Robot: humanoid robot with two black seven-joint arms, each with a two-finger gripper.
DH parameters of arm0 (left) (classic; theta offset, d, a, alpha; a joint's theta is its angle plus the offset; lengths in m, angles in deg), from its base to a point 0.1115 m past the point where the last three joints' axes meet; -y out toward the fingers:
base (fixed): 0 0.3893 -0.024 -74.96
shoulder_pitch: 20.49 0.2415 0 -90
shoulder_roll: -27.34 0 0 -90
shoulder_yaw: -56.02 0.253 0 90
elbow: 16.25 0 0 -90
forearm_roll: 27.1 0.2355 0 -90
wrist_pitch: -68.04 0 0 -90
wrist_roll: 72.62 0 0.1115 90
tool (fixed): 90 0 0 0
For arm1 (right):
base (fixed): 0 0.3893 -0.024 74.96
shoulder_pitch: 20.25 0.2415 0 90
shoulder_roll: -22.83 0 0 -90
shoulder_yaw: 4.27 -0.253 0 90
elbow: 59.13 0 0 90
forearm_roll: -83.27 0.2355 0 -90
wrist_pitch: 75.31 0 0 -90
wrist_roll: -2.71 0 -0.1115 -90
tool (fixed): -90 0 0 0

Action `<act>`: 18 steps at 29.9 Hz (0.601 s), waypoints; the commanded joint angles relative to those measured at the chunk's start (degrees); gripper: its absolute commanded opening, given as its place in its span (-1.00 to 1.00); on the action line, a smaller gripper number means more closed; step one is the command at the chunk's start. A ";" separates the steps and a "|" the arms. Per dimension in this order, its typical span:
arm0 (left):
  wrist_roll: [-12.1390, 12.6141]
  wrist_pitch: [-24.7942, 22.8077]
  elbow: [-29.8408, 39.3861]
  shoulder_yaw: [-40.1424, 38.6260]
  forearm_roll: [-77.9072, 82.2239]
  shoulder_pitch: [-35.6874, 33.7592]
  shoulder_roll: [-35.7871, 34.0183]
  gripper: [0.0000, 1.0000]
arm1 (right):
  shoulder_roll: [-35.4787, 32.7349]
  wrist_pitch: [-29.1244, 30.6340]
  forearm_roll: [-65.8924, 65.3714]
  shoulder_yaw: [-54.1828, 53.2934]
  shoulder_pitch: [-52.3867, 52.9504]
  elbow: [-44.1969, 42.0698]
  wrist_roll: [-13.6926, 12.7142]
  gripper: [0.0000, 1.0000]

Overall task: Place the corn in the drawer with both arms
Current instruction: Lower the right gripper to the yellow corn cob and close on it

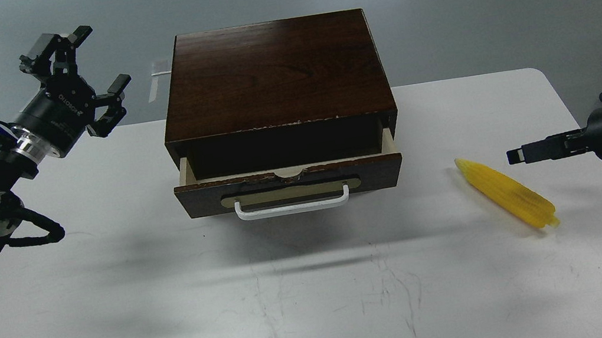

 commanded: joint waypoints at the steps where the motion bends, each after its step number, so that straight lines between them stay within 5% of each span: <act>1: 0.02 0.00 0.25 -0.02 0.23 0.09 -0.16 0.96 | 2.95 -0.31 -1.21 3.88 1.46 -2.15 0.00 1.00; 18: -0.15 0.00 0.25 -0.20 0.31 0.09 -0.42 0.96 | 12.79 -4.52 -1.38 14.08 1.37 -8.39 0.00 0.92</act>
